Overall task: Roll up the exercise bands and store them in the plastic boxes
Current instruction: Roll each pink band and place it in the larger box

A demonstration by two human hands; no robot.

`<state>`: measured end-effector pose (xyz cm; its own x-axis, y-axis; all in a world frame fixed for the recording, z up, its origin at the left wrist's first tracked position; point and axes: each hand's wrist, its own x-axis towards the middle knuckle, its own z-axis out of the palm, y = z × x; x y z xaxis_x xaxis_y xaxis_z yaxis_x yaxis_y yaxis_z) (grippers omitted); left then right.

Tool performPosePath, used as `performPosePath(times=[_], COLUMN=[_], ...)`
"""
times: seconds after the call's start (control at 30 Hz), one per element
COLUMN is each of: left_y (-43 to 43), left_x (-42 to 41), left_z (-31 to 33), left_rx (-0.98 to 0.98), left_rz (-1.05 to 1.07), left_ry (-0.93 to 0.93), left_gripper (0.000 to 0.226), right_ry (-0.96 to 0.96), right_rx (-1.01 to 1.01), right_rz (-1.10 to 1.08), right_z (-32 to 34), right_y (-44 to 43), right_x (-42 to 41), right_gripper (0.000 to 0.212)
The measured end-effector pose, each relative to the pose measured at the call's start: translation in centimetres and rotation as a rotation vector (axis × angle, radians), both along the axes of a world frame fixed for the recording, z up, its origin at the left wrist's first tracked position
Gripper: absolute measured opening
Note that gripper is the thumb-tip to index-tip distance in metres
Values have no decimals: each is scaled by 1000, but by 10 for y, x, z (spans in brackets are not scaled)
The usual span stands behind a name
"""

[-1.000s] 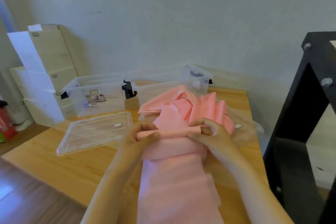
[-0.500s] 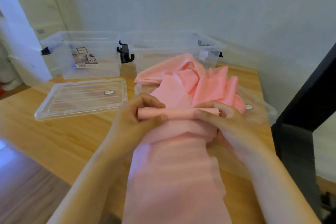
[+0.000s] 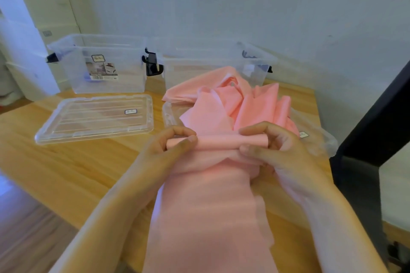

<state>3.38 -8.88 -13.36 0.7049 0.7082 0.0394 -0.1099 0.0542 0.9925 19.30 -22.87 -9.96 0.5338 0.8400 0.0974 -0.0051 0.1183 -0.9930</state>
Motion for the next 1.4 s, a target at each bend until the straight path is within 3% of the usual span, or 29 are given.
performPosePath(times=[0.4,0.6,0.8,0.93,1.1,1.27,1.4], left_y=[2,-2,-1,-2,-5,-5,-3], left_x=[-4,-7,-7,-6,-6,-8,-8], left_z=[7,11,13,13,15,14,16], left_rx=[240,59,61,188,414,221,134], left_rz=[85,10,20,50,156,93,52], left_ry=[-112,-41,-74,-123,-82,-59,-67], left_gripper=[20,42,33,31,26,32,35], right_ry=[-39,-73,-95,-49,-49,-102,-112], right_rx=[-122,-15,11,-104,-107,-20,65], right_rz=[37,41,52,27,-27,-15,11], right_z=[0,4,3,1,-2,3,4], right_y=[-1,-2,-1,0,3,0,2], right_x=[1,-3,-5,-4,-6,-7,-9], right_gripper=[35,25,23,30,20,15,23])
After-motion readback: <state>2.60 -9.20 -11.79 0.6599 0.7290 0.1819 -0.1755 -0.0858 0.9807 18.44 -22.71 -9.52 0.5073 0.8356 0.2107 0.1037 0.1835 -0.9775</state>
